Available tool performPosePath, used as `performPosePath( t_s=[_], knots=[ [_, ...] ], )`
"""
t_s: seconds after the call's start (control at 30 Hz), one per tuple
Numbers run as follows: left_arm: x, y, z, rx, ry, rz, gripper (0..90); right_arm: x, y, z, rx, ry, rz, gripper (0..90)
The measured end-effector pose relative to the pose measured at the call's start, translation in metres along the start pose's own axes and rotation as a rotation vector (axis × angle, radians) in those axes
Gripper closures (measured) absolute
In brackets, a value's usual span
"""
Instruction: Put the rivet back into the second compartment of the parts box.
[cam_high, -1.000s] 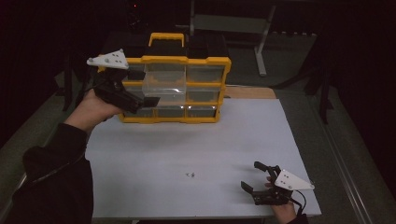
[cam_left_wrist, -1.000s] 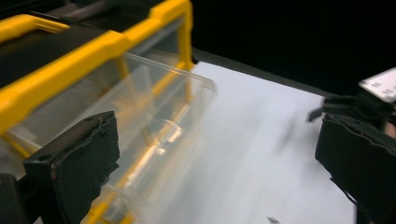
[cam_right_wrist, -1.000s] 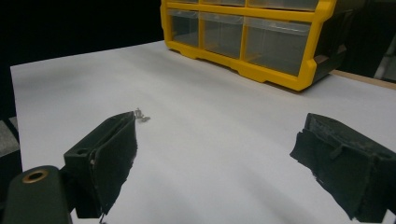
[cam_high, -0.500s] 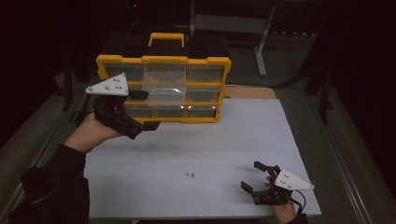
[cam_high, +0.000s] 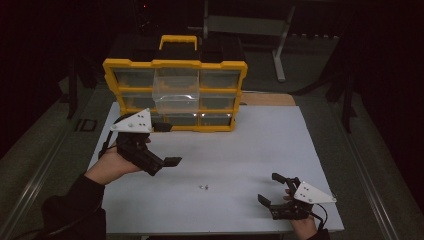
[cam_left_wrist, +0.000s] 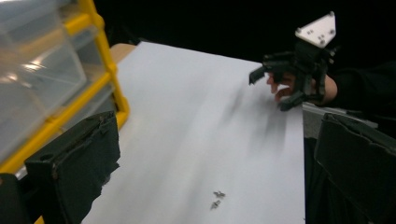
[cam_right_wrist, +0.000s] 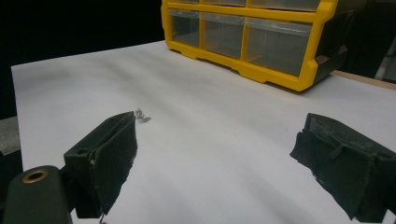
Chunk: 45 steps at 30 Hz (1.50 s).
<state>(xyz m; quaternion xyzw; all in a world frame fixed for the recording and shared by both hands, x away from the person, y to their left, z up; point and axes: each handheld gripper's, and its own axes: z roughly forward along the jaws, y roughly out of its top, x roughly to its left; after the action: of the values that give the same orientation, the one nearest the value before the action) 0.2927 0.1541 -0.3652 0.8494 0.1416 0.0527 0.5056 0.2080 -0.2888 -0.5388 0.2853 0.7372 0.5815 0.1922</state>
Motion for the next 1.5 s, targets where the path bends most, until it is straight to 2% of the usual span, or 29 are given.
performPosePath(
  t_s=[0.23,0.5,0.67,0.73,1.07,1.23,1.33,1.5],
  knots=[
    [-0.009,-0.015,0.020,0.021,-0.062,0.005,0.0,0.000,0.000,0.000,-0.002,0.001,0.001,11.2],
    [-0.016,-0.032,0.041,0.032,-0.110,0.009,0.3,0.000,0.000,0.000,-0.006,0.003,0.001,11.3],
    [-0.019,-0.042,0.054,0.041,-0.126,0.012,0.8,0.000,0.000,0.000,-0.004,0.003,-0.003,11.2],
    [-0.020,-0.046,0.059,0.048,-0.127,0.022,2.0,0.000,0.000,0.000,-0.003,0.004,-0.004,11.2],
    [-0.023,-0.067,0.084,0.067,-0.179,0.017,9.3,0.001,0.000,0.000,0.000,0.004,-0.002,11.2],
    [-0.019,-0.083,0.099,0.089,-0.215,-0.007,15.1,0.000,0.000,0.000,0.002,0.004,-0.004,11.3],
    [-0.017,-0.092,0.107,0.115,-0.209,-0.012,18.6,0.000,0.000,0.000,0.002,0.005,-0.005,11.3],
    [-0.012,-0.105,0.118,0.128,-0.191,-0.024,27.6,0.000,-0.001,0.001,0.004,0.008,-0.004,11.3]
  ],
)
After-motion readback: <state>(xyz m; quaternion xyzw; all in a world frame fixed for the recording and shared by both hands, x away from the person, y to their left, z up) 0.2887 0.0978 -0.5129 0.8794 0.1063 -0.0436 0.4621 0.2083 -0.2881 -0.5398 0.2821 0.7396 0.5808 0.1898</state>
